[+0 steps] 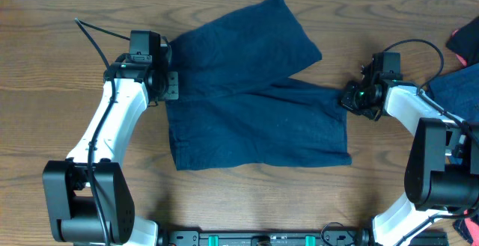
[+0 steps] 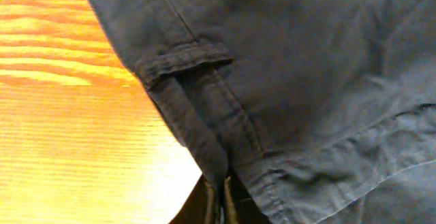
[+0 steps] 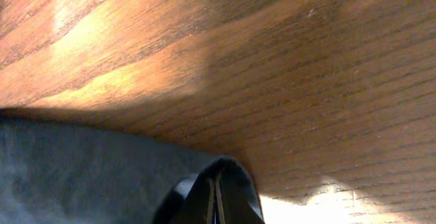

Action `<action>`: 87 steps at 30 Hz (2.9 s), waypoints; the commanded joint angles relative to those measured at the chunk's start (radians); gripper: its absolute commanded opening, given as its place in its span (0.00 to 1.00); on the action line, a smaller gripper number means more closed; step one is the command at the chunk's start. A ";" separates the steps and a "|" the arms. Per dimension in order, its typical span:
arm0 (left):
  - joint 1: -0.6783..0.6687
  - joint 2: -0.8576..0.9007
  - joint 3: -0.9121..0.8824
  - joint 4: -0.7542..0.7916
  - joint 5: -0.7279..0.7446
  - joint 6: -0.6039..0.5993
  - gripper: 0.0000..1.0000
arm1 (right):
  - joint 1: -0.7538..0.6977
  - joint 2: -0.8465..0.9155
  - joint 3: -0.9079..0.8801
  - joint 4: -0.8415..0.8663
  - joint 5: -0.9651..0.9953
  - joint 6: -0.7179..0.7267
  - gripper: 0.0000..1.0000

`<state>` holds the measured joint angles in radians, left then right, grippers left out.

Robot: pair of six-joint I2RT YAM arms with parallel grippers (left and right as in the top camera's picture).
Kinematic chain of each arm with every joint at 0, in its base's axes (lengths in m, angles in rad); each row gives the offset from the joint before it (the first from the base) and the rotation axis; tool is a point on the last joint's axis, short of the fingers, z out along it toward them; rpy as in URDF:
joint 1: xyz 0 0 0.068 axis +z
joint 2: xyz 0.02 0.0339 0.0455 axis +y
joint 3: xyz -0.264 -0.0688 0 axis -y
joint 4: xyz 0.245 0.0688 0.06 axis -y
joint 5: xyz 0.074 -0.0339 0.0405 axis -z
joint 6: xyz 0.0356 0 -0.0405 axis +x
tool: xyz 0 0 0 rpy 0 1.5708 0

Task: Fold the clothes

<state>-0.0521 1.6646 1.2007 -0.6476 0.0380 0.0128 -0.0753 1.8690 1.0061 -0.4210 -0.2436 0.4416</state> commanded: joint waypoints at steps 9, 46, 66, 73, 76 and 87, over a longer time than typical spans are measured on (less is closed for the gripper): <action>0.008 -0.016 0.000 -0.007 -0.050 0.015 0.85 | -0.054 0.110 -0.028 -0.091 0.085 -0.042 0.13; 0.007 0.306 -0.027 0.405 0.329 -0.048 0.06 | -0.327 -0.235 0.047 -0.180 -0.325 -0.278 0.88; 0.029 0.530 0.238 0.667 0.111 -0.242 0.06 | -0.130 -0.230 0.043 -0.291 -0.097 -0.300 0.90; 0.033 0.497 0.419 0.396 0.107 -0.191 0.25 | -0.082 -0.162 0.027 -0.282 0.011 -0.282 0.59; 0.040 0.450 0.427 0.255 0.108 -0.190 0.36 | -0.080 -0.099 0.025 -0.260 -0.021 -0.274 0.54; 0.040 0.378 0.414 -0.304 0.180 -0.190 0.60 | -0.103 0.016 0.037 -0.069 -0.195 -0.218 0.06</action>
<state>-0.0166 2.0502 1.6165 -0.9058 0.1703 -0.1829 -0.1669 1.8751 1.0431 -0.4999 -0.4072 0.1993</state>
